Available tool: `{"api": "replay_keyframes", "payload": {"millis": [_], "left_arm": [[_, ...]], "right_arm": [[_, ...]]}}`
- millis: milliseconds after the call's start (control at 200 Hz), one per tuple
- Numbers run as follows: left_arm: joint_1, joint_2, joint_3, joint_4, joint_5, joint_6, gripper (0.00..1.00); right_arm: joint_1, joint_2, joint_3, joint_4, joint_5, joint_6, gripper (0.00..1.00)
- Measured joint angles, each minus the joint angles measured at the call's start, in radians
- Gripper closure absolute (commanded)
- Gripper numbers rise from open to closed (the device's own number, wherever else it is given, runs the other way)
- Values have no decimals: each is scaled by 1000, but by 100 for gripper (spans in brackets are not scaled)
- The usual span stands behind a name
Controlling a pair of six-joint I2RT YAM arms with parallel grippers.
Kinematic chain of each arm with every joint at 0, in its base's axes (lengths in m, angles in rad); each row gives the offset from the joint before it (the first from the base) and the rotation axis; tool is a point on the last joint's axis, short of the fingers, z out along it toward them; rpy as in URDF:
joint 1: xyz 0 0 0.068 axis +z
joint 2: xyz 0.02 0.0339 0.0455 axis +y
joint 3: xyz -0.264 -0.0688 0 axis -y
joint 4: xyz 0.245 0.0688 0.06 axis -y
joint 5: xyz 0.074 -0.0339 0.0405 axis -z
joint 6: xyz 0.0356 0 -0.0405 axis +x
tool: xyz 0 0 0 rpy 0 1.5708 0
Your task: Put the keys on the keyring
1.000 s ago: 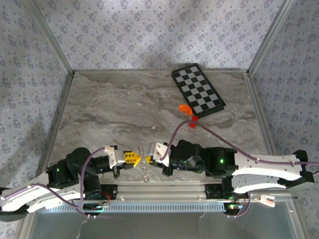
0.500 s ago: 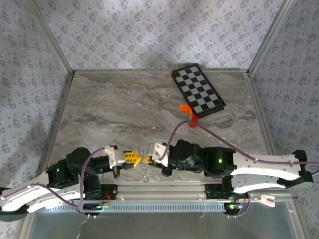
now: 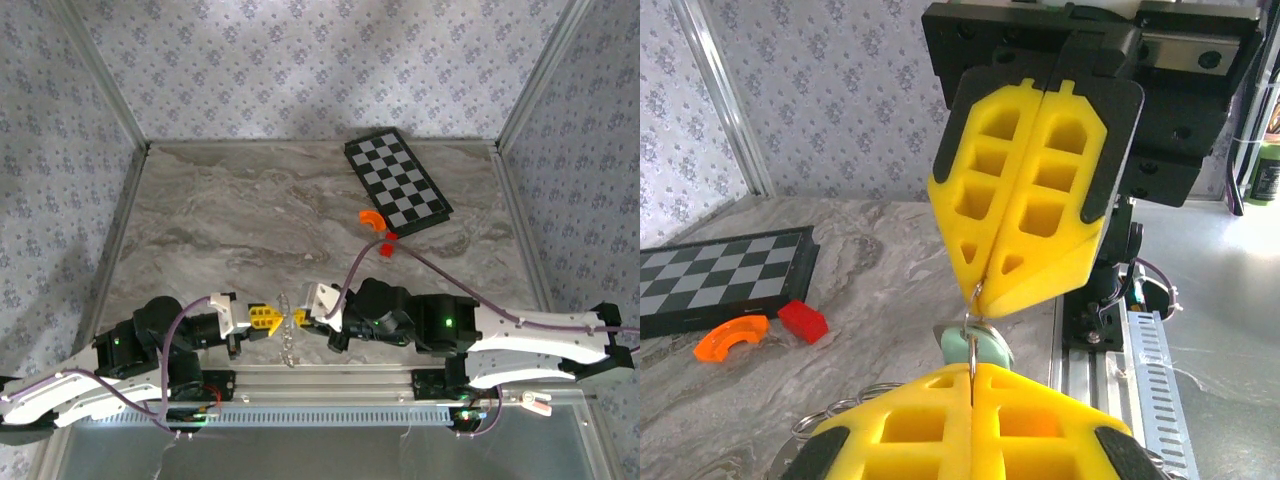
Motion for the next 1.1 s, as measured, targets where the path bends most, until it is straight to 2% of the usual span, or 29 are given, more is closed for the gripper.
{"api": "replay_keyframes", "payload": {"millis": [1099], "left_arm": [[0, 7, 0, 21, 11, 0, 100]], "right_arm": [[-2, 24, 0, -16, -34, 8, 100]]}}
